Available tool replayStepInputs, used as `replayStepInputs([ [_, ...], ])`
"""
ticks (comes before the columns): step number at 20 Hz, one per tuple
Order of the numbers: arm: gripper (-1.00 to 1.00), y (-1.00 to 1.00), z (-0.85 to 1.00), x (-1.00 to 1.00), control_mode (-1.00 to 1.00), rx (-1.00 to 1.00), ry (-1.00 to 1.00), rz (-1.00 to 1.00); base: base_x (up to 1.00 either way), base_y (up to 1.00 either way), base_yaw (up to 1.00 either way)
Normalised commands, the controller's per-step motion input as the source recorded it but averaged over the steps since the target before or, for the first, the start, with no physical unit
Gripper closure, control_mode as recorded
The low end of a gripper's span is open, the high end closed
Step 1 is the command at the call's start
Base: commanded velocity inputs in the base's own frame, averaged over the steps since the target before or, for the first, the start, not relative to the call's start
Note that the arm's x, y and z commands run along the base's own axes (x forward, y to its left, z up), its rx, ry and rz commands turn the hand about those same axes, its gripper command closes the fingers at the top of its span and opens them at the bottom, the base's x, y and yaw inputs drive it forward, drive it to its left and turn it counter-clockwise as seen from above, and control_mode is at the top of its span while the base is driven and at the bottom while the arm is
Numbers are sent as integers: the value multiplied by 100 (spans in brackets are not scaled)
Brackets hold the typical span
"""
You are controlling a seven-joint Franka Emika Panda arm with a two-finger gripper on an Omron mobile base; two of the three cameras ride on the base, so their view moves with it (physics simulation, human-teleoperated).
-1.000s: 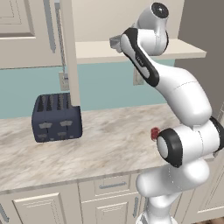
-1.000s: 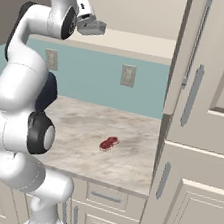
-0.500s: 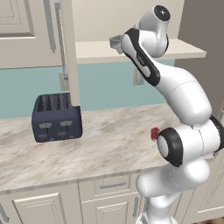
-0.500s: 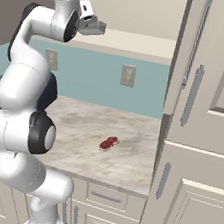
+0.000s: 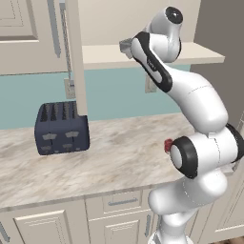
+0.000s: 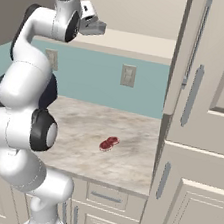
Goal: Retrieve the tupperware from the cabinet, then place the raw meat into the tupperware to avoid contamination.
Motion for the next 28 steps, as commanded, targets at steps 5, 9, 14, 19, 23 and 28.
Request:
replayStepInputs([
  [5,-100,5,0,16,-100,-1,0,0,0,0,0],
  [9,-100,5,0,17,-100,0,0,0,0,0,0],
  [14,-100,5,0,17,-100,0,0,0,0,0,0],
  [19,-100,4,0,18,-100,0,0,0,0,0,0],
  [23,-100,4,0,18,-100,0,0,0,0,0,0],
  [28,-100,3,0,19,-100,0,0,0,0,0,0],
])
